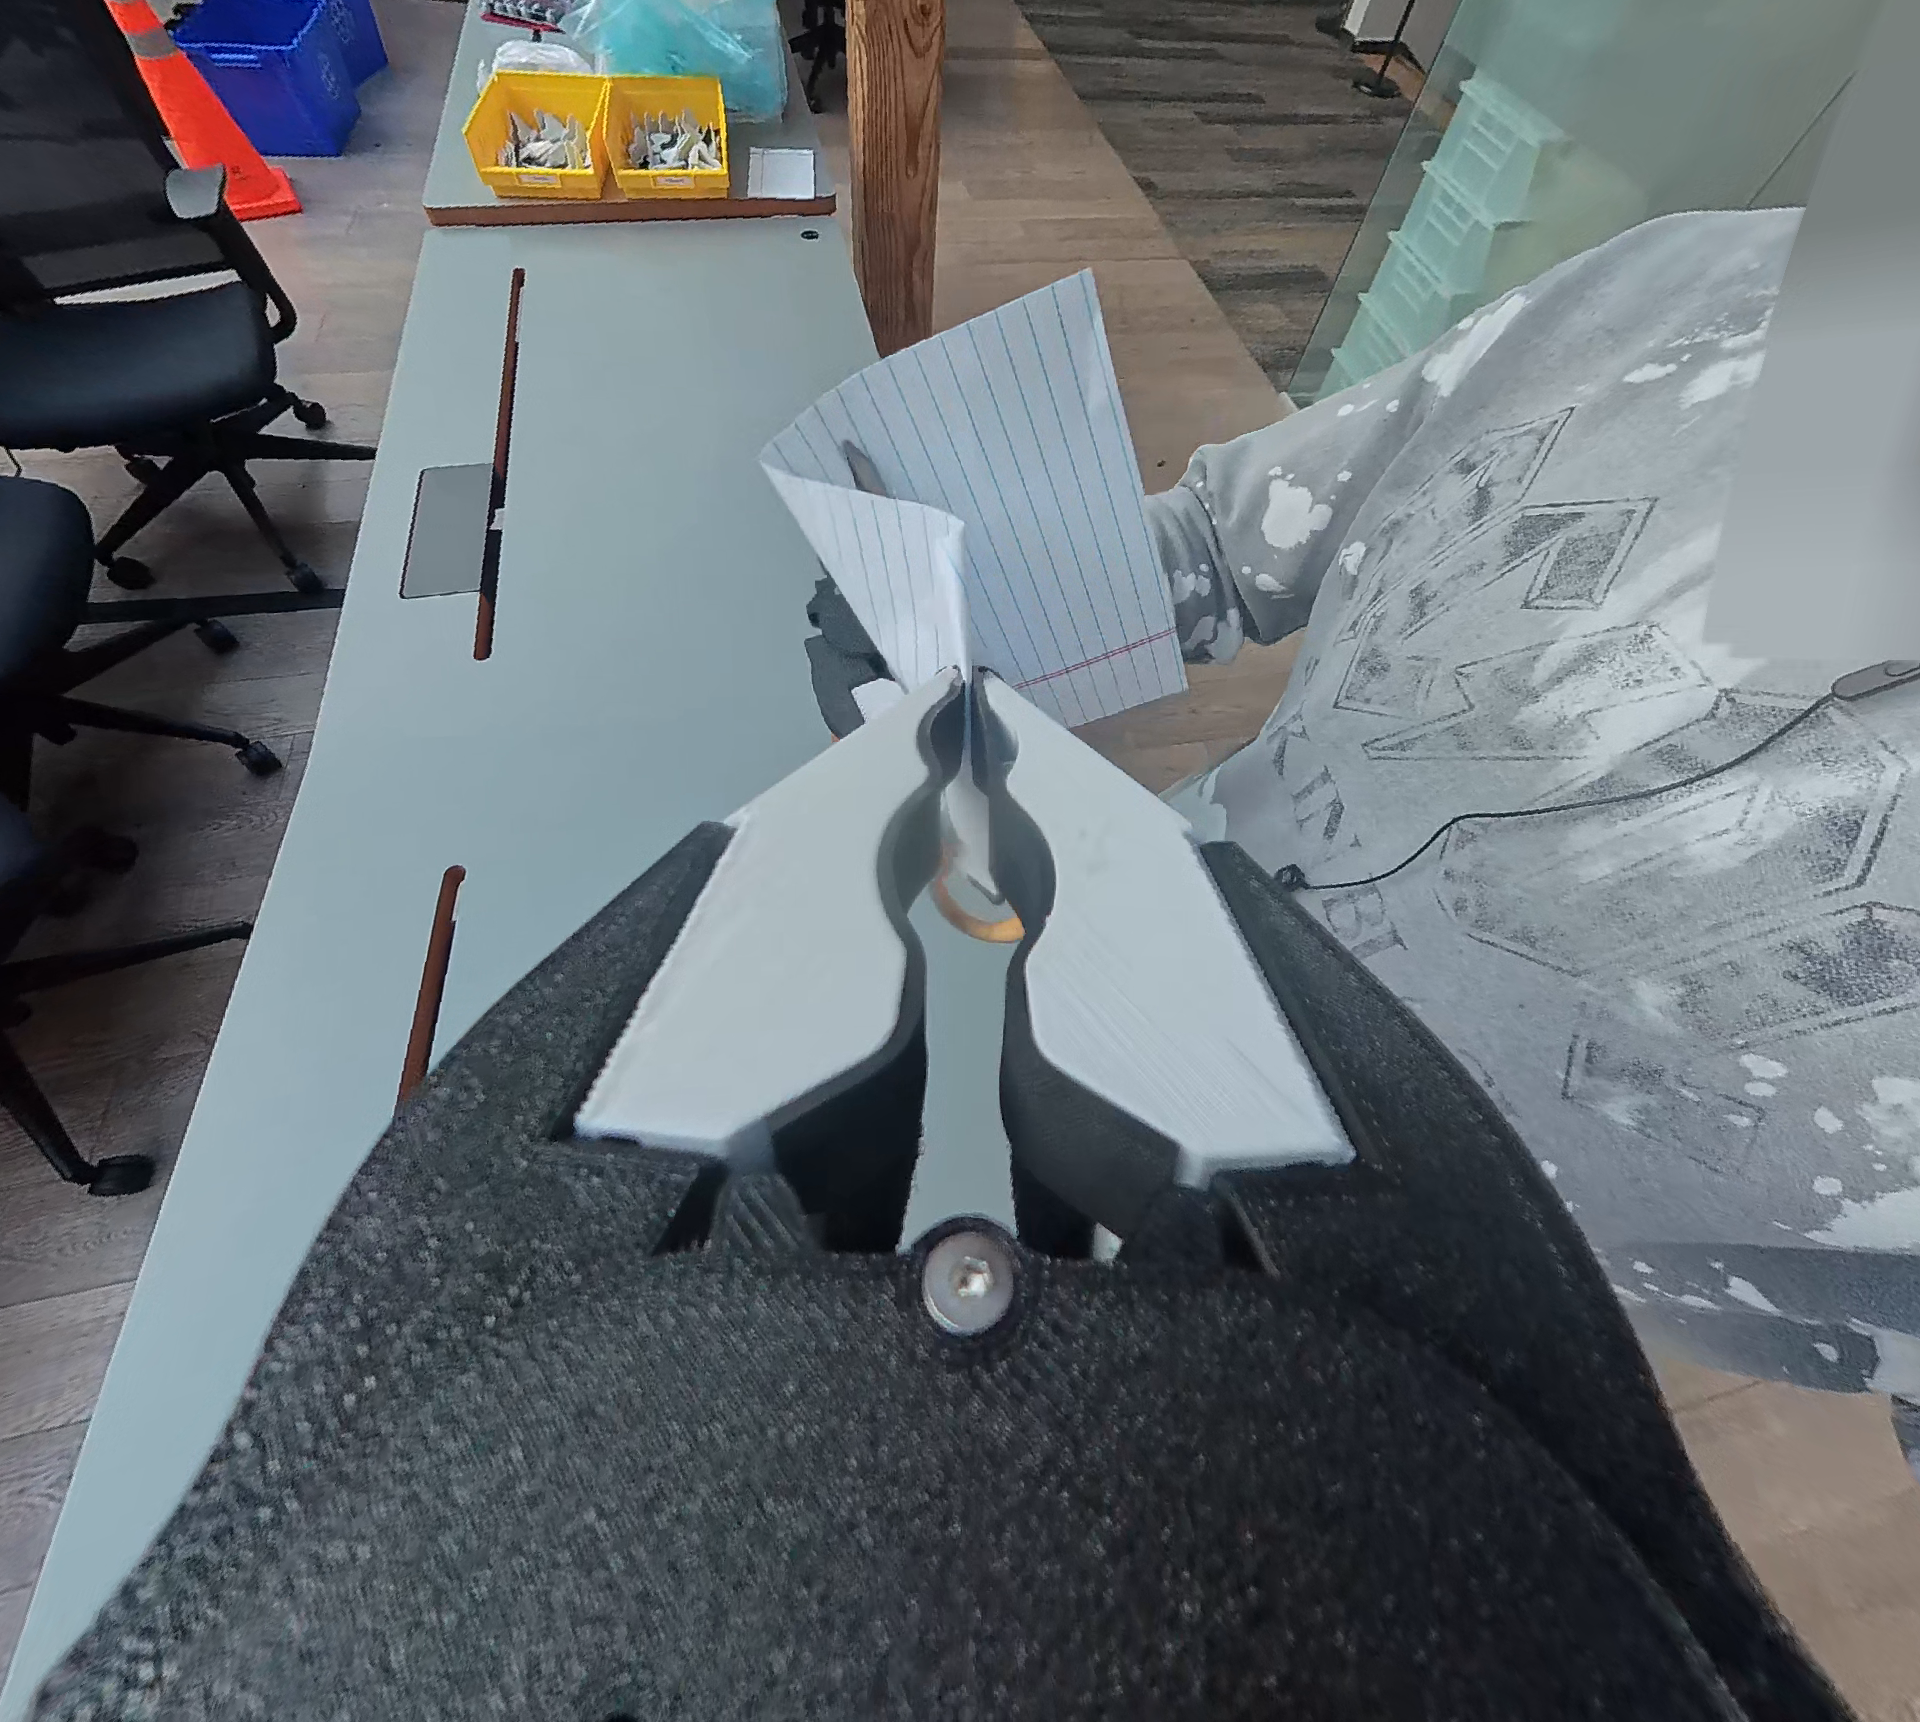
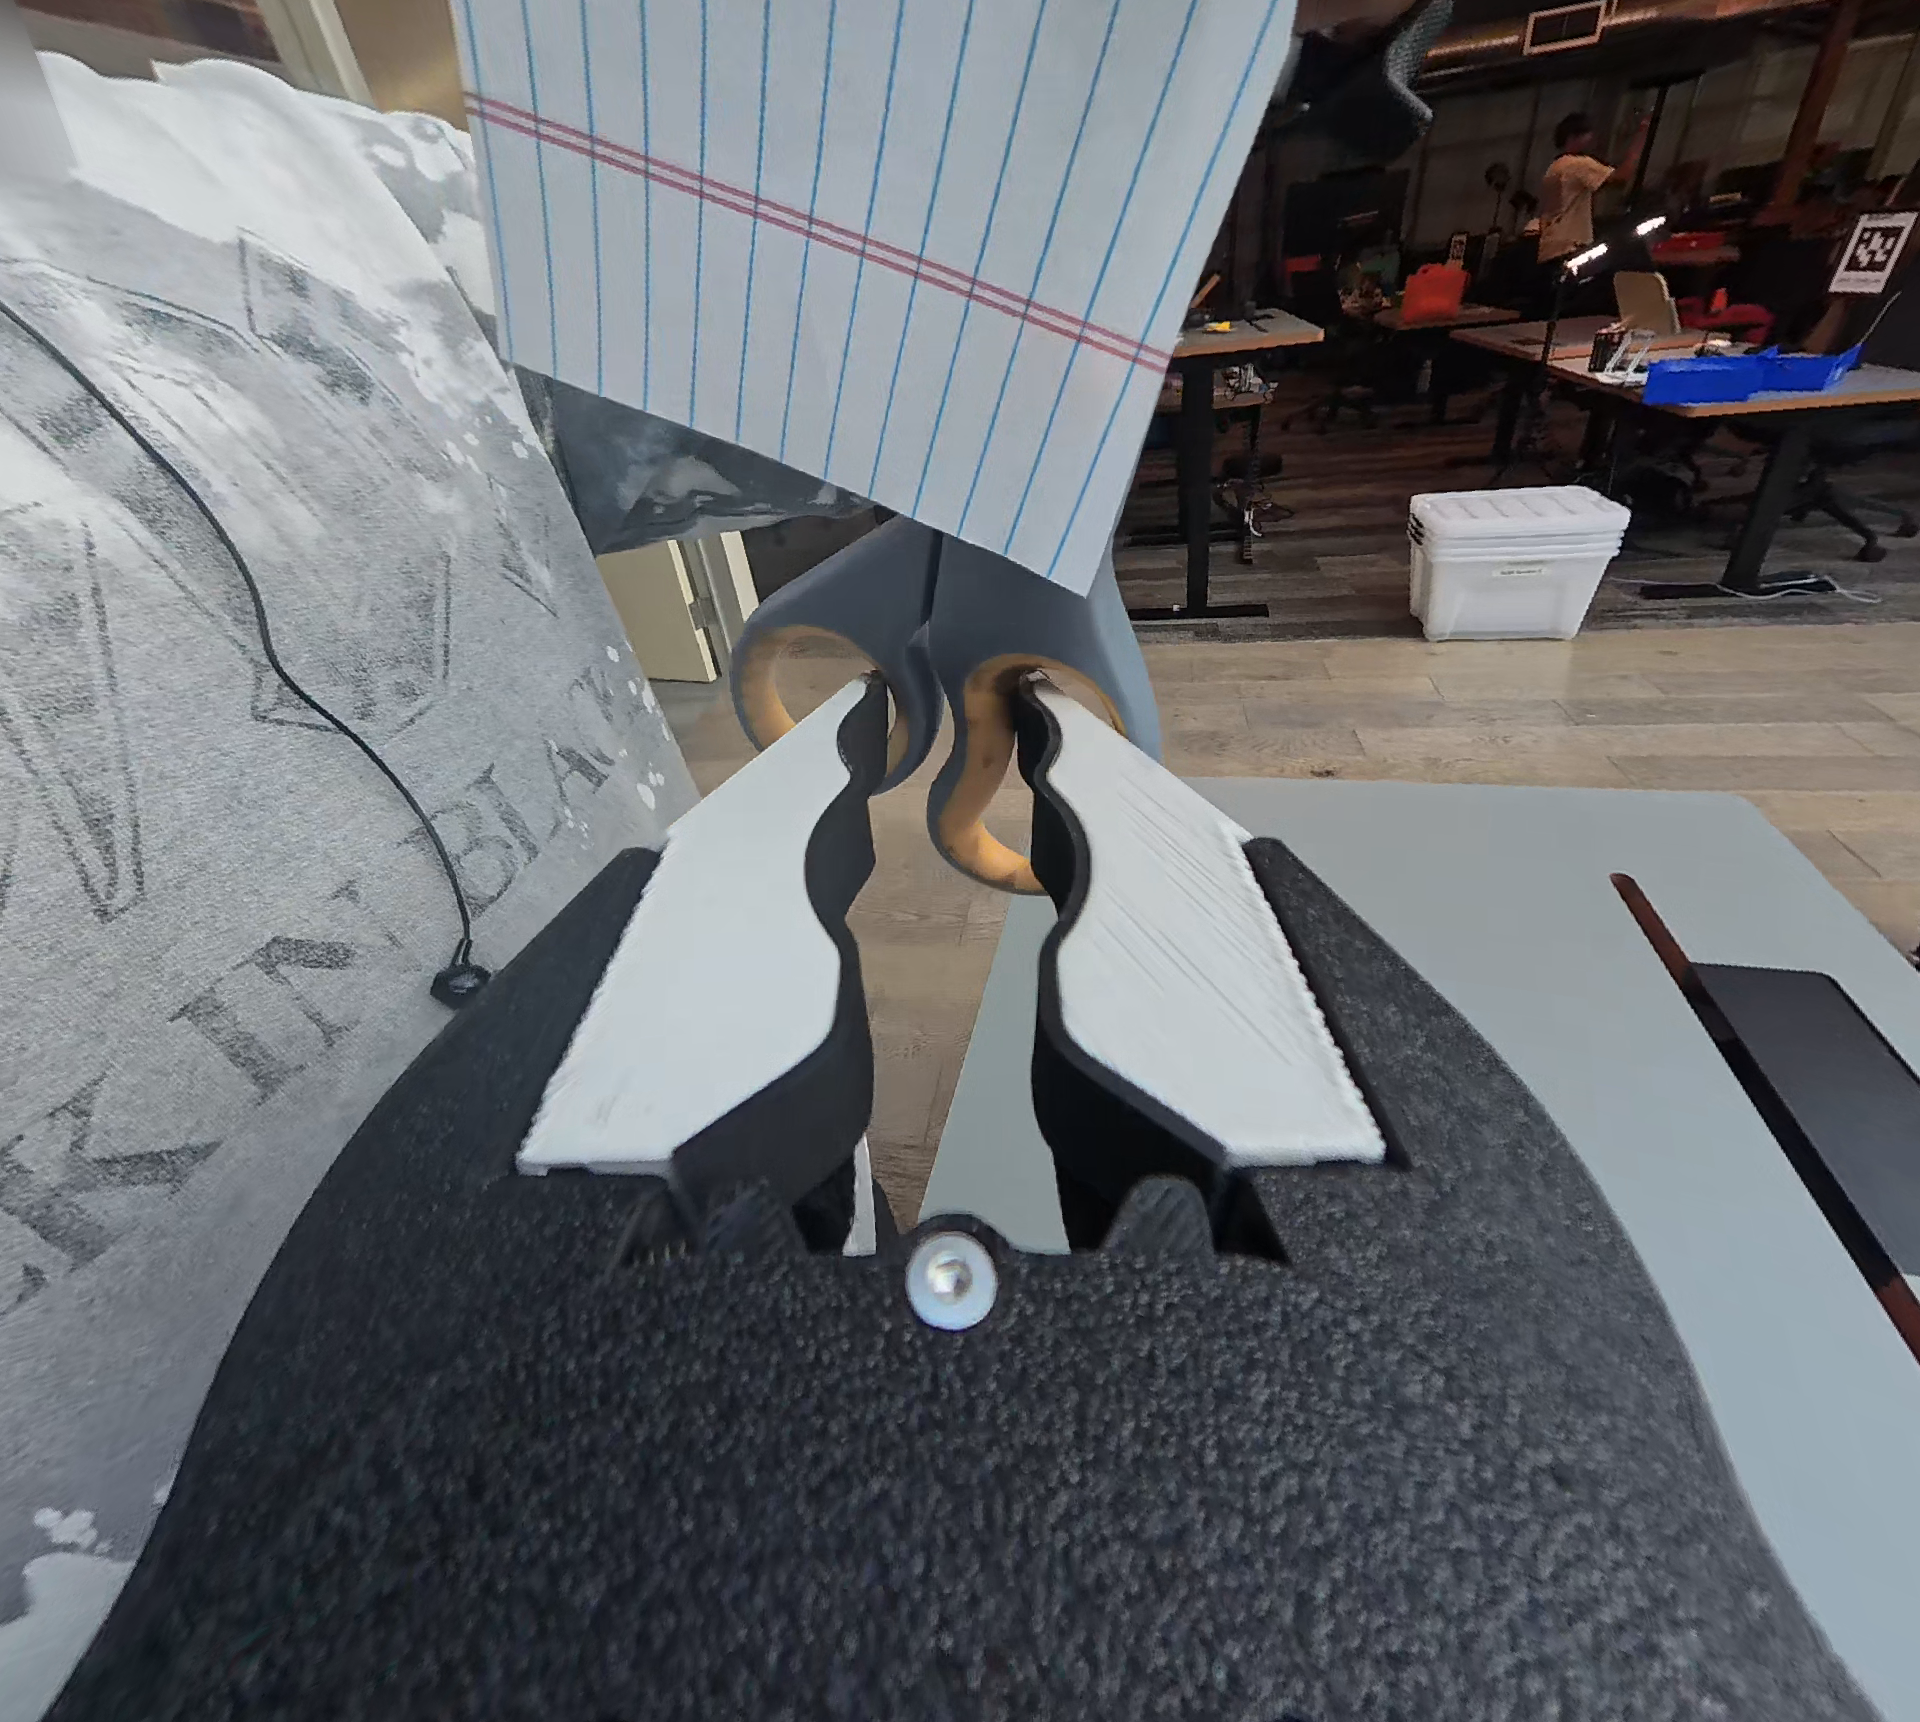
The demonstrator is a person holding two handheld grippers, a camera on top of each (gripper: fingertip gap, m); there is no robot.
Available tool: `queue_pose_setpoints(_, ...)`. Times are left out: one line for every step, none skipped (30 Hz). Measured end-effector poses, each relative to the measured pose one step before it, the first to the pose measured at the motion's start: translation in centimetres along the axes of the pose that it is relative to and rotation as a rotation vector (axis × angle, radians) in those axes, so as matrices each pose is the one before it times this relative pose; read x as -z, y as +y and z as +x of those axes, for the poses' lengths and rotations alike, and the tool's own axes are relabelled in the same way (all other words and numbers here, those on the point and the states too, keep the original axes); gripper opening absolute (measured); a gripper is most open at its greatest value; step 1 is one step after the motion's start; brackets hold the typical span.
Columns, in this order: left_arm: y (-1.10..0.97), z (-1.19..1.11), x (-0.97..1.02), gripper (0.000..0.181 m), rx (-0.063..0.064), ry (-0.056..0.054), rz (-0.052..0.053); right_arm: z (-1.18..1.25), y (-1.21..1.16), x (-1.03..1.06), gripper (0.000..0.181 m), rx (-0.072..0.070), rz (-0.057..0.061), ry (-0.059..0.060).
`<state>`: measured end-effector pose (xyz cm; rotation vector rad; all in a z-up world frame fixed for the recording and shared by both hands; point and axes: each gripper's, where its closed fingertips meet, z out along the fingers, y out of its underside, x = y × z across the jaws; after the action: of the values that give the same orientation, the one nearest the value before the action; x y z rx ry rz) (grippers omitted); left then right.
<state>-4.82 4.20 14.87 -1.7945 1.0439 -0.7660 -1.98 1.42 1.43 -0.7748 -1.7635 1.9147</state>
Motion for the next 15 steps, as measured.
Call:
queue_pose_setpoints(-0.157, 0.184, -0.108, 0.000, 0.0005, 0.0093, 0.0043, -0.077, -0.124, -0.170, 0.025, 0.0043, 0.0092, -0.0011)
queue_pose_setpoints(-0.132, 0.158, -0.123, 0.000, -0.0019, 0.0055, 0.0008, -0.102, -0.054, -0.162, 0.027, 0.0020, 0.0046, -0.0060)
queue_pose_setpoints(-0.112, 0.127, -0.109, 0.000, -0.0049, 0.0019, -0.0021, -0.022, -0.075, -0.132, 0.028, 0.0039, 0.0074, -0.0007)
queue_pose_setpoints(-0.103, 0.124, -0.093, 0.000, -0.0056, 0.0014, -0.0034, -0.016, -0.142, -0.118, 0.031, 0.0012, 0.0118, -0.0006)
queue_pose_setpoints(-0.143, 0.142, -0.075, 0.000, -0.0040, 0.0028, -0.0012, -0.072, -0.141, -0.064, 0.034, -0.0016, 0.0105, -0.0059)
queue_pose_setpoints(-0.136, 0.102, -0.050, 0.000, -0.0019, 0.0015, -0.0010, -0.031, -0.167, -0.043, 0.036, -0.0035, 0.0121, -0.0038)
queue_pose_setpoints(-0.086, 0.064, -0.047, 0.000, -0.0013, -0.0002, -0.0036, 0.034, -0.129, -0.025, 0.037, -0.0002, 0.0075, 0.0018)
queue_pose_setpoints(-0.046, 0.031, -0.059, 0.000, -0.0009, -0.0009, -0.0040, 0.078, -0.111, -0.013, 0.038, 0.0030, 0.0042, 0.0041)
queue_pose_setpoints(-0.071, 0.041, -0.041, 0.000, 0.0006, 0.0012, -0.0012, 0.014, -0.113, 0.009, 0.039, 0.0008, 0.0041, 0.0002)
queue_pose_setpoints(-0.082, 0.040, -0.025, 0.000, 0.0036, 0.0021, 0.0003, -0.041, -0.160, 0.031, 0.040, -0.0015, 0.0057, -0.0026)
queue_pose_setpoints(-0.049, 0.012, -0.017, 0.000, 0.0040, 0.0000, -0.0014, 0.010, -0.206, 0.062, 0.041, -0.0022, 0.0085, 0.0002)
queue_pose_setpoints(-0.001, -0.072, 0.002, 0.000, 0.0027, -0.0044, -0.0041, 0.025, -0.080, 0.071, 0.042, 0.0010, 0.0008, 0.0023)
queue_pose_setpoints(0.005, -0.085, 0.024, 0.000, 0.0021, -0.0055, -0.0048, 0.057, 0.009, 0.075, 0.043, 0.0054, -0.0042, 0.0061)
queue_pose_setpoints(-0.032, -0.024, 0.051, 0.000, 0.0021, -0.0006, -0.0022, 0.046, 0.050, 0.074, 0.044, 0.0036, -0.0056, 0.0060)
queue_pose_setpoints(-0.088, -0.047, 0.097, 0.000, 0.0031, -0.0010, 0.0007, -0.016, 0.089, 0.071, 0.044, 0.0002, -0.0077, 0.0015)
